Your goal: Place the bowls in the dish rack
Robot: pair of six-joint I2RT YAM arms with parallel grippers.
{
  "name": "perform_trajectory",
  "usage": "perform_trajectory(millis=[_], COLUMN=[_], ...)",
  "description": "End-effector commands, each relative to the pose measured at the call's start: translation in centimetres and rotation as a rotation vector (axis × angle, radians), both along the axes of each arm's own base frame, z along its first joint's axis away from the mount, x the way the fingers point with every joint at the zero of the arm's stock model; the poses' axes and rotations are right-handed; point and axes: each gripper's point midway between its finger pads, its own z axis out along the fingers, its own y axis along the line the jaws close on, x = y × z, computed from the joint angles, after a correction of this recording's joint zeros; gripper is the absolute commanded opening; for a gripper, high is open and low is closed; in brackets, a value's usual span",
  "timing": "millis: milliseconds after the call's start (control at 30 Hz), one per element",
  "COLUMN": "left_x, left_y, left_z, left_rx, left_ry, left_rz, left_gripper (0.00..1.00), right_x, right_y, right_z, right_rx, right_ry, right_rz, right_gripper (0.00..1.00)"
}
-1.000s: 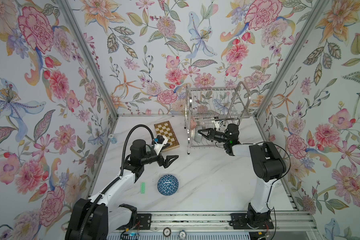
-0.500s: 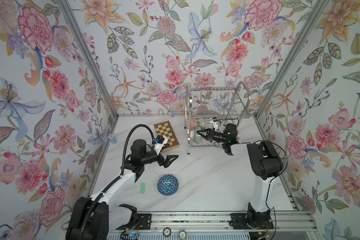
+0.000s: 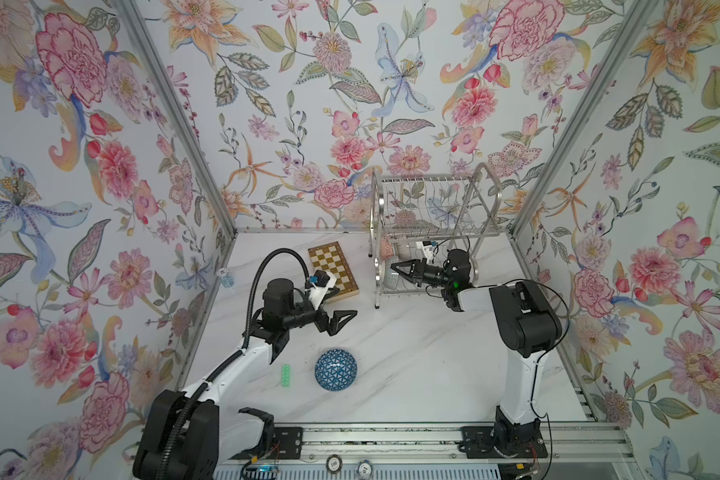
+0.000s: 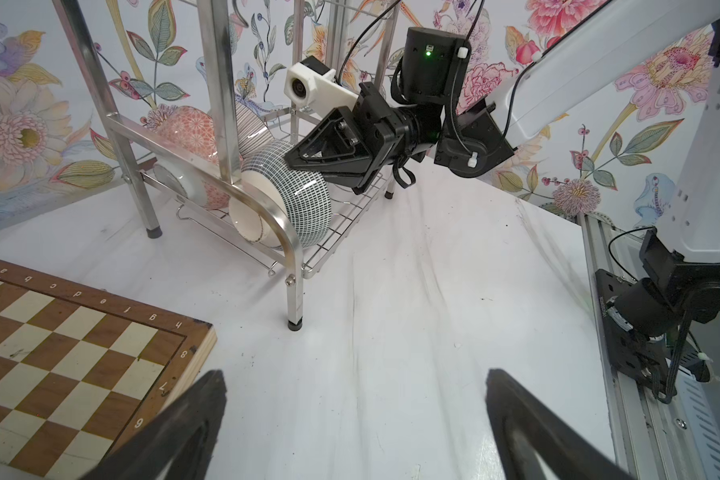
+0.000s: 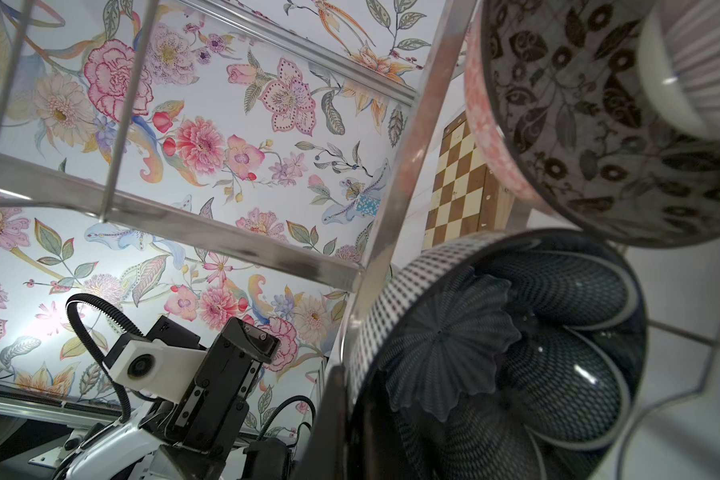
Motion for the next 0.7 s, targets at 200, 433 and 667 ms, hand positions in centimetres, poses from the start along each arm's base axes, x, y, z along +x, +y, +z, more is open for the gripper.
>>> perform_trajectory(millis=[200,433,667], left_x=[0.5,0.5,0.6], left_y=[0.3,0.3,0.3], left_z=[0.1,0.1,0.1], left_rx=[0.0,-0.001,-0.007], left_ry=[-0.014,-0.014,-0.008], left_rz=[0.022,0.024,0.023], left_gripper=[0.99,0.99,0.99], right_x=[0.3,0.0,-0.3], right_y=[0.4,0.2,-0.1], right_z=[0.4,-0.9,-1.5], right_rx=[-0.042,-0.133,-0.182], right_ry=[-0.063,-0.064,-0.062], right_rz=[0.002,-0.001,0.001], right_gripper=[0.0,0.0,0.0])
